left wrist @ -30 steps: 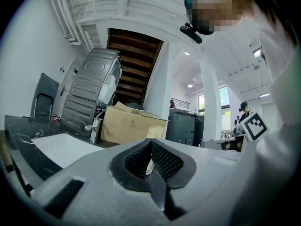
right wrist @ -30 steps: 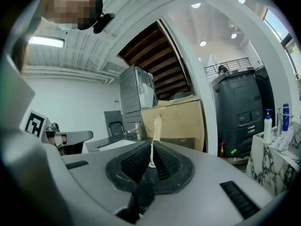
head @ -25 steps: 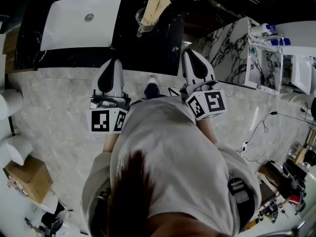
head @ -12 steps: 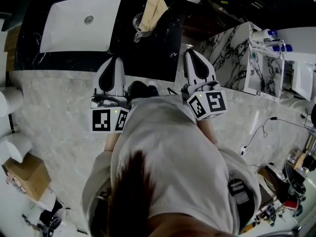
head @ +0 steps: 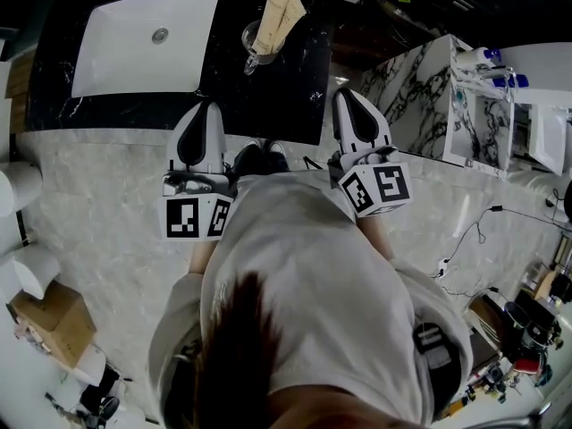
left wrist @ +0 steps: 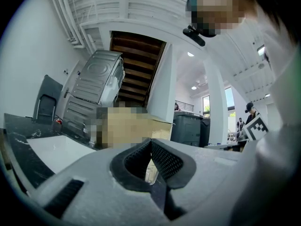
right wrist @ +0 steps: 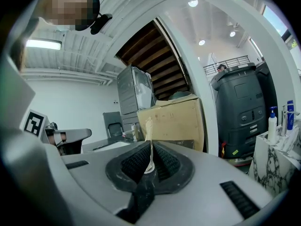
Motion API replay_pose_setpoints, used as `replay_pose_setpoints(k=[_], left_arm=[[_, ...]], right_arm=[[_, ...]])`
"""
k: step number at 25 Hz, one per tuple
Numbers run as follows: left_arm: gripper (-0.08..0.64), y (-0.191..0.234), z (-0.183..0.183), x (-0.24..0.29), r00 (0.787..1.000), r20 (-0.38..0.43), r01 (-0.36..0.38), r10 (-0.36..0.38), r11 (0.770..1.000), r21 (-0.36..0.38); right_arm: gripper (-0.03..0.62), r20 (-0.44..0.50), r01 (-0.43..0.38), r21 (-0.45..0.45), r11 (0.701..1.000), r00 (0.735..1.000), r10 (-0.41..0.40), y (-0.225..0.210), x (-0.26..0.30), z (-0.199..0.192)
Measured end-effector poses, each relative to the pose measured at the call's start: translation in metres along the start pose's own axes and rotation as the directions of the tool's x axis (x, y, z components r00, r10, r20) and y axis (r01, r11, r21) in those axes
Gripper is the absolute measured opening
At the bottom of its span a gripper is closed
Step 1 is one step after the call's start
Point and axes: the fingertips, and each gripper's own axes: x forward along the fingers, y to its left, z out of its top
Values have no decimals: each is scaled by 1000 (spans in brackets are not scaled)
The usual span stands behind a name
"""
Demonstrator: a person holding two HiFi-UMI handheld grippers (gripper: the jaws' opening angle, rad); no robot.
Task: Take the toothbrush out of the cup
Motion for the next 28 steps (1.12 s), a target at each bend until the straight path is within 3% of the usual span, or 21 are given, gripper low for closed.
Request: replay_pose_setpoints(k=[14, 28], left_arm=[[14, 30, 18, 7, 999, -10, 44, -44, 999, 10], [14, 29, 17, 10, 997, -24, 73, -73, 997, -3]], right_arm=[[23, 1, 18, 0, 1000, 1000, -18, 29, 23, 11], [23, 3, 26, -2, 1000, 1000, -26, 33, 24, 14]])
